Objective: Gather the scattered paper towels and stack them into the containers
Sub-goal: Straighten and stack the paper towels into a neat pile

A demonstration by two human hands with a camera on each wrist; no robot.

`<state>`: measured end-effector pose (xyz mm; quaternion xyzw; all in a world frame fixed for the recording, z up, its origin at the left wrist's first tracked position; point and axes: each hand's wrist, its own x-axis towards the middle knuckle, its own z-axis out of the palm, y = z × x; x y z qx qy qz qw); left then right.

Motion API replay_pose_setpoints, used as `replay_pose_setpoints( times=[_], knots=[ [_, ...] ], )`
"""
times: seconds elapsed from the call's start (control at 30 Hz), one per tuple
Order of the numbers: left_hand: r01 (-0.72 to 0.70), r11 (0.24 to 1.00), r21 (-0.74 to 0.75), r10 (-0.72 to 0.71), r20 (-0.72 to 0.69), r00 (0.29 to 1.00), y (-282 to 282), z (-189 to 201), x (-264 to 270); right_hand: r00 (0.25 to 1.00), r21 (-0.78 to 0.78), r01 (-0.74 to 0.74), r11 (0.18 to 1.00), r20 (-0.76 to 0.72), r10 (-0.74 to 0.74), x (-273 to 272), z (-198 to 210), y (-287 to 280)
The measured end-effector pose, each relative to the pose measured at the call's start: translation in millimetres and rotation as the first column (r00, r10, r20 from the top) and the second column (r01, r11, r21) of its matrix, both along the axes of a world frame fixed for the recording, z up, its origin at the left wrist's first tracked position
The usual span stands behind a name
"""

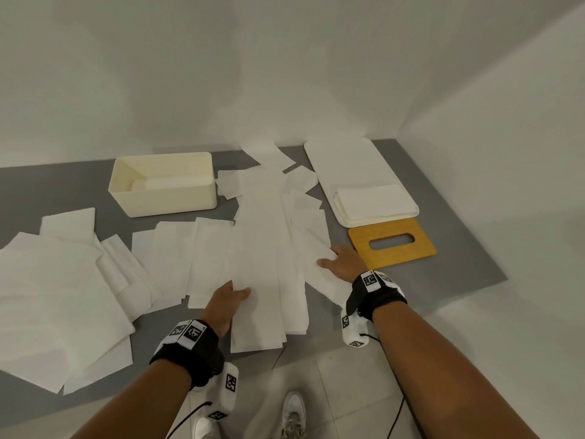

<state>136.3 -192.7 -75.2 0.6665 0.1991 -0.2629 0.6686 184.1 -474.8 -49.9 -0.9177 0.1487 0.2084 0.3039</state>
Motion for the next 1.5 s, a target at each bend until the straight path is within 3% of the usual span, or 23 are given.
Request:
replay_pose_setpoints(
  times=[0.07, 0.2, 0.3, 0.37, 0.4, 0.5, 0.53, 0.77, 0.9, 1.0, 1.1, 1.17, 1.23, 1.4, 1.5],
  knots=[
    [0.007, 1.000, -0.001, -0.007, 0.000, 1.000, 0, 1, 0, 1.000, -0.062, -0.023, 0.998, 0.016, 0.024, 2, 4, 3],
    [0.001, 1.000, -0.003, -0.001, 0.005, 1.000, 1, 4, -1, 0.991, -0.143, -0.020, 0.989, -0.132, 0.001, -3, 27, 4],
    [-0.021, 1.000, -0.018, 0.020, -0.015, 1.000, 0, 8, -2, 0.972, 0.042, 0.218, 0.975, 0.077, -0.220, -19, 50, 6],
    [-0.035, 0.999, -0.040, 0.034, -0.032, 0.999, 0, 9, -2, 0.872, 0.290, 0.373, 0.881, 0.214, -0.439, -37, 61, 16],
    [-0.040, 0.998, -0.054, 0.038, -0.040, 0.998, -1, 10, -3, 0.841, 0.415, 0.402, 0.816, 0.187, -0.509, -47, 66, 24],
    [-0.068, 0.992, -0.105, 0.063, -0.048, 0.997, 0, 14, -6, 0.849, 0.710, 0.414, 0.569, -0.075, -0.524, -68, 59, 56],
    [-0.077, 0.990, -0.121, 0.071, -0.047, 0.996, 0, 15, -7, 0.861, 0.730, 0.416, 0.542, -0.125, -0.493, -71, 51, 66],
    [-0.184, 0.969, -0.168, 0.163, -0.128, 0.978, -1, 18, -3, 0.880, 0.665, 0.454, 0.594, -0.227, -0.418, -78, 5, 119],
    [-0.170, 0.969, -0.182, 0.147, -0.130, 0.980, -4, 21, -3, 0.883, 0.658, 0.439, 0.612, -0.189, -0.430, -81, 2, 129],
    [-0.113, 0.984, -0.136, 0.102, -0.085, 0.991, -6, 17, -5, 0.907, 0.619, 0.383, 0.686, -0.113, -0.405, -81, 3, 132],
    [-0.093, 0.991, -0.093, 0.088, -0.053, 0.995, -6, 14, -5, 0.972, 0.292, 0.175, 0.940, 0.101, -0.212, -79, 4, 128],
    [-0.081, 0.995, -0.062, 0.079, -0.037, 0.996, -4, 12, -4, 0.980, 0.076, 0.079, 0.994, 0.177, -0.092, -81, 6, 124],
    [-0.065, 0.998, -0.027, 0.064, -0.033, 0.997, -2, 7, -3, 0.973, 0.018, 0.099, 0.995, 0.206, -0.100, -82, 8, 115],
    [-0.018, 0.999, 0.028, 0.018, -0.015, 1.000, 3, 3, -3, 0.927, 0.333, 0.209, 0.919, 0.232, -0.294, -70, 9, 106],
    [0.001, 1.000, 0.002, -0.001, -0.005, 1.000, 3, 9, -5, 0.895, 0.531, 0.310, 0.789, 0.118, -0.431, -63, 7, 114]
  ],
)
